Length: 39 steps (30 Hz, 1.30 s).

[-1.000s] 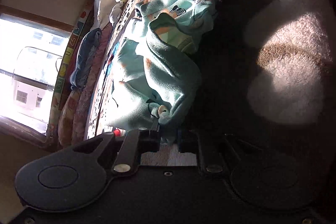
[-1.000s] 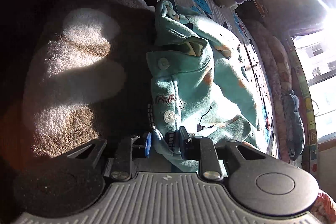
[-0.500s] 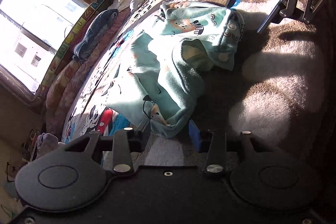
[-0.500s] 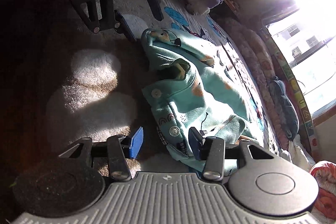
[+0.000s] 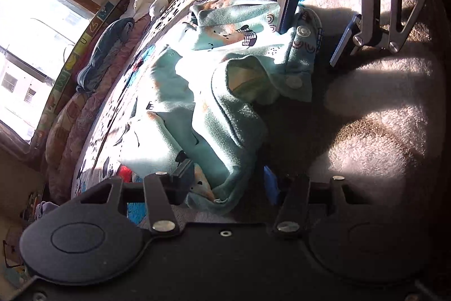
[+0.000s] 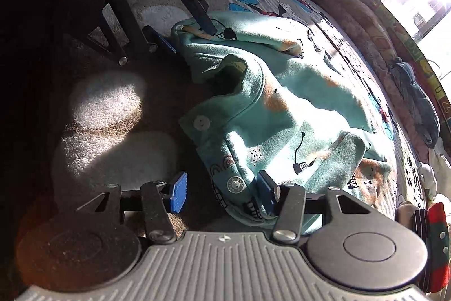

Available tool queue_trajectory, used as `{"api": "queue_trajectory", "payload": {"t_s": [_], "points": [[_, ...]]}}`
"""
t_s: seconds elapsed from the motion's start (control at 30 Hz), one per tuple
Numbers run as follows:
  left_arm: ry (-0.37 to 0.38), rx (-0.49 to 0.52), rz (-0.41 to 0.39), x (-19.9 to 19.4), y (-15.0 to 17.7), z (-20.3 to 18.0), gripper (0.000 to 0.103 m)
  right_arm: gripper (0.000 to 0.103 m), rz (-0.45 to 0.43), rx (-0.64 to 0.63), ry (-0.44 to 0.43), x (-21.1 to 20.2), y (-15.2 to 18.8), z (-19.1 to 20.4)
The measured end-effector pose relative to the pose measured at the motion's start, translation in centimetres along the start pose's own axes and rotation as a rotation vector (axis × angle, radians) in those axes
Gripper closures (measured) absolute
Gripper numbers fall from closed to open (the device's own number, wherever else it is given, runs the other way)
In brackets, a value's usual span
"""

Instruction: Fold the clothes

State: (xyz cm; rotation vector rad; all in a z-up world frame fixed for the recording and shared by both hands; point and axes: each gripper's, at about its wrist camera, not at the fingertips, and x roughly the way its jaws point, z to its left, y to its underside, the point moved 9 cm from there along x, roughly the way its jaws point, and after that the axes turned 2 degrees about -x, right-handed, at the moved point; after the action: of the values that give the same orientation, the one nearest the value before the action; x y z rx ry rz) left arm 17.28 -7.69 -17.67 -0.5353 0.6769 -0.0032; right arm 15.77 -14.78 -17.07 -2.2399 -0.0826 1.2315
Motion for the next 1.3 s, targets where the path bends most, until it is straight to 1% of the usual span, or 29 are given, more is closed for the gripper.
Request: {"api": "queue_trajectory", "payload": {"t_s": [0.03,0.07,0.1,0.2,0.23,0.27,0.3,0.33,0.37,0.4,0.43,0.47,0.5,0.57,0.63,0.67,0.73,0.8,0.83,0.87,0.9,0.93,1.0,1.13,1.2,1.3], "points": [[0.006,-0.009,0.009,0.2,0.4,-0.2,0.097,0.067,0.003,0.018,-0.015,0.0,0.3,0.2],[0.008,-0.013,0.017,0.3,0.8,-0.5,0.098,0.069,0.001,0.004,-0.009,-0.5,0.8,0.5],[-0.008,0.002,0.014,-0.3,1.3,-1.2,0.098,0.071,0.0,-0.011,-0.003,-1.1,1.2,0.8],[-0.069,0.047,0.0,-1.6,2.6,-3.4,0.099,0.071,-0.011,-0.056,0.043,-1.9,2.3,2.0],[-0.1,0.058,-0.011,-1.7,2.9,-3.8,0.099,0.069,-0.02,-0.041,0.044,-2.3,2.2,2.1],[-0.113,0.055,-0.018,-1.9,3.1,-4.0,0.099,0.068,-0.04,0.003,0.032,-3.0,2.1,2.0],[-0.101,0.034,-0.016,-2.3,3.1,-3.8,0.098,0.062,-0.064,0.057,0.013,-3.7,2.0,1.8],[-0.072,-0.019,-0.015,-2.8,3.2,-3.2,0.097,0.057,-0.1,0.134,-0.013,-4.7,1.9,1.2],[-0.032,-0.111,-0.014,-3.4,3.5,-2.2,0.093,0.057,-0.147,0.235,-0.031,-5.6,2.0,0.2],[0.009,-0.203,-0.013,-3.9,3.7,-1.1,0.084,0.055,-0.202,0.356,-0.043,-6.2,2.3,-1.1],[0.043,-0.294,-0.014,-4.4,3.8,-0.1,0.078,0.052,-0.257,0.477,-0.054,-6.8,2.7,-2.5],[0.049,-0.376,-0.025,-4.8,4.0,1.1,0.07,0.051,-0.312,0.598,-0.066,-7.5,3.0,-4.0],[0.056,-0.458,-0.034,-5.2,4.2,2.3,0.067,0.05,-0.367,0.72,-0.077,-8.2,3.5,-5.5],[0.084,-0.621,-0.038,-5.1,4.2,4.5,0.067,0.049,-0.462,0.974,-0.098,-8.3,5.3,-8.3],[0.113,-0.785,-0.043,-4.9,4.1,6.6,0.065,0.048,-0.535,1.222,-0.099,-7.2,8.0,-11.0],[0.13,-0.864,-0.05,-4.7,3.9,7.5,0.065,0.048,-0.568,1.321,-0.095,-6.4,9.4,-11.8],[0.171,-1.018,-0.069,-4.2,3.8,9.1,0.064,0.04,-0.628,1.481,-0.094,-4.8,12.2,-12.5],[0.227,-1.193,-0.095,-3.3,4.1,10.8,0.063,0.035,-0.684,1.629,-0.096,-3.1,14.9,-12.6],[0.244,-1.26,-0.105,-2.9,4.1,11.5,0.063,0.04,-0.709,1.685,-0.097,-2.4,16.0,-12.8],[0.247,-1.303,-0.108,-2.4,4.1,12.1,0.063,0.046,-0.729,1.707,-0.096,-2.2,16.4,-13.1],[0.248,-1.343,-0.108,-1.8,4.1,12.8,0.063,0.049,-0.75,1.729,-0.095,-1.9,16.8,-13.5],[0.239,-1.366,-0.099,-1.1,4.2,13.5,0.063,0.046,-0.766,1.738,-0.091,-1.7,16.9,-13.9],[0.224,-1.411,-0.082,0.4,4.4,14.9,0.063,0.038,-0.772,1.7,-0.073,-1.2,16.1,-15.1],[0.226,-1.501,-0.068,4.0,4.4,18.0,0.063,0.038,-0.728,1.667,-0.053,0.6,15.1,-16.4],[0.225,-1.509,-0.063,5.6,4.0,19.3,0.063,0.038,-0.709,1.651,-0.048,1.1,14.8,-16.9],[0.21,-1.52,-0.039,8.3,3.8,21.2,0.063,0.041,-0.705,1.642,-0.066,1.6,14.6,-17.6]]}}
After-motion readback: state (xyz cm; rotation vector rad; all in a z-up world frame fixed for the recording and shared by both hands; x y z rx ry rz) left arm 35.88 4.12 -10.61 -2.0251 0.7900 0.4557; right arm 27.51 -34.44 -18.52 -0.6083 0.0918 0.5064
